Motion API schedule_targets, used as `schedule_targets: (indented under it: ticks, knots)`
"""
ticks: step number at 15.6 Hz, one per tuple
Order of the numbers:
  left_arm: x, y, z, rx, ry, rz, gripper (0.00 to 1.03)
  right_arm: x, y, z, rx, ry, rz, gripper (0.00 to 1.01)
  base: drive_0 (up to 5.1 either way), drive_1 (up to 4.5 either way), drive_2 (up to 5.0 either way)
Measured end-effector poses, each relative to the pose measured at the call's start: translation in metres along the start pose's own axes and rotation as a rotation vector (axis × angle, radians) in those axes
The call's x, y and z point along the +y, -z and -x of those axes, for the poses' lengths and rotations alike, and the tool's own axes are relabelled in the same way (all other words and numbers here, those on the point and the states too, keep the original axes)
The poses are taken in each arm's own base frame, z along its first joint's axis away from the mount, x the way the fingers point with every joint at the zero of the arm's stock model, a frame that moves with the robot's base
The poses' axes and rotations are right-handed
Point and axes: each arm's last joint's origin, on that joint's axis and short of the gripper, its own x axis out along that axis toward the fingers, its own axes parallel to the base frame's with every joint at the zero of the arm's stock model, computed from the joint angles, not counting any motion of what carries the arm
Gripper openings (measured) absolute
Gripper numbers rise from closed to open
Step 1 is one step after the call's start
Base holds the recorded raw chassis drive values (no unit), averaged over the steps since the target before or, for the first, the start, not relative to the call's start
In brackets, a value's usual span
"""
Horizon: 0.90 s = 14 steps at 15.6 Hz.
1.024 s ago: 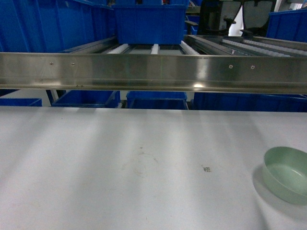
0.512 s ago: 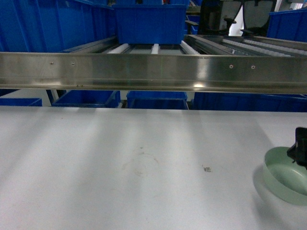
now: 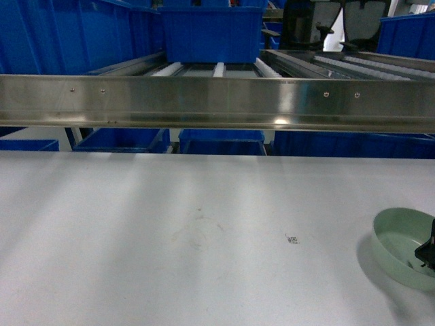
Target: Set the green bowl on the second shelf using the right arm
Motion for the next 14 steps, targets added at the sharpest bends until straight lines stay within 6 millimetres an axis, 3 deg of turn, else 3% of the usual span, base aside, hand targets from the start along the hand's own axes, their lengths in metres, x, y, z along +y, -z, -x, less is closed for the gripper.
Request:
schedule_targets:
  ticks: [7, 9, 13, 14]
  knots:
    - [0.0, 0.0, 0.0, 0.0, 0.0, 0.0, 0.98, -0.005, 0.011, 0.0, -0.049, 0.042, 0.026, 0.21, 0.0, 0.0, 0.0]
    - [0.0, 0.0, 0.0, 0.0, 0.0, 0.0, 0.98, 0.006, 0.009, 0.015, -0.133, 0.041, 0.096, 0.01, 0.0, 0.0, 0.0]
    - [0.0, 0.0, 0.0, 0.0, 0.0, 0.0, 0.98, 0.039, -0.022, 0.072, -0.372, -0.012, 0.189, 0.02, 0.0, 0.0, 0.0]
    - [0.0, 0.0, 0.0, 0.0, 0.0, 0.0, 0.98, 0.058, -0.031, 0.109, -0.561, -0.025, 0.3, 0.02, 0.0, 0.0, 0.0]
